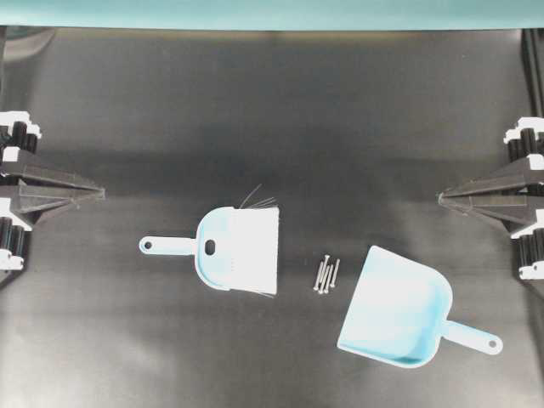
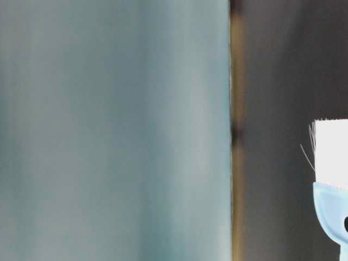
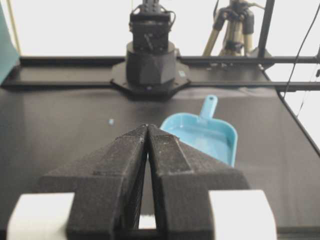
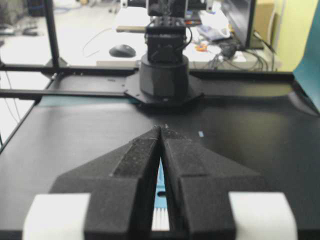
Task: Hold the dustpan with a person, while the left arm uses a hand brush to gather the screws into the dustpan.
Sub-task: 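Move the left gripper toward the light-blue brush handle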
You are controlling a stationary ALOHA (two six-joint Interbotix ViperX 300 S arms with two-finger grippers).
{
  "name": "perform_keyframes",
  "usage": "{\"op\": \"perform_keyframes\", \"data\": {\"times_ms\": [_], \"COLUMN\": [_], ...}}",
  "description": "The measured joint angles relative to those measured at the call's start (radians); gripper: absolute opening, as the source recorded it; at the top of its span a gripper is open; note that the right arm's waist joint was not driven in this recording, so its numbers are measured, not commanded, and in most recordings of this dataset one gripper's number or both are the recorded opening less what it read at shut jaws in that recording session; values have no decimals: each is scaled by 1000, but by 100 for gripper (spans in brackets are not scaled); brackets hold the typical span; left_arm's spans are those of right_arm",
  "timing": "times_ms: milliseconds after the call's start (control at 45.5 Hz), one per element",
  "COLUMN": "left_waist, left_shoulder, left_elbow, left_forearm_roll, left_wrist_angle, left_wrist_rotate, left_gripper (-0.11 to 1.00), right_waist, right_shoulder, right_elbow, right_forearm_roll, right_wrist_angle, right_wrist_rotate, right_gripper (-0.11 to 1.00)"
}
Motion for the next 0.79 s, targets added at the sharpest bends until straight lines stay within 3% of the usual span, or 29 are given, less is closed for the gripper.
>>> {"op": "perform_keyframes", "data": {"times_ms": [66,132,242,462,594,704,770,792], "left_waist": [-3,-9,-15,-9,12,15,14,12], "left_shoulder": [5,28,67,133,178,225,258,278], "left_elbow": [0,0,0,5,51,106,143,163], "left_forearm_roll": [6,29,37,40,40,38,40,40], "left_wrist_angle": [8,63,126,144,86,-48,-141,-190], "left_wrist_rotate": [-14,-77,-124,-124,-121,-112,-103,-94], "left_gripper": [1,0,0,0,1,11,25,34], "right_waist": [0,0,0,2,0,0,0,0], "right_shoulder": [-2,-17,-66,-230,-316,-360,-376,-382], "right_elbow": [3,17,29,48,60,80,97,104], "right_forearm_roll": [2,0,0,2,2,0,2,0], "right_wrist_angle": [2,34,123,291,337,356,359,359], "right_wrist_rotate": [0,0,0,0,0,0,-2,-2], "right_gripper": [7,0,-1,-1,-1,-1,-1,0]}}
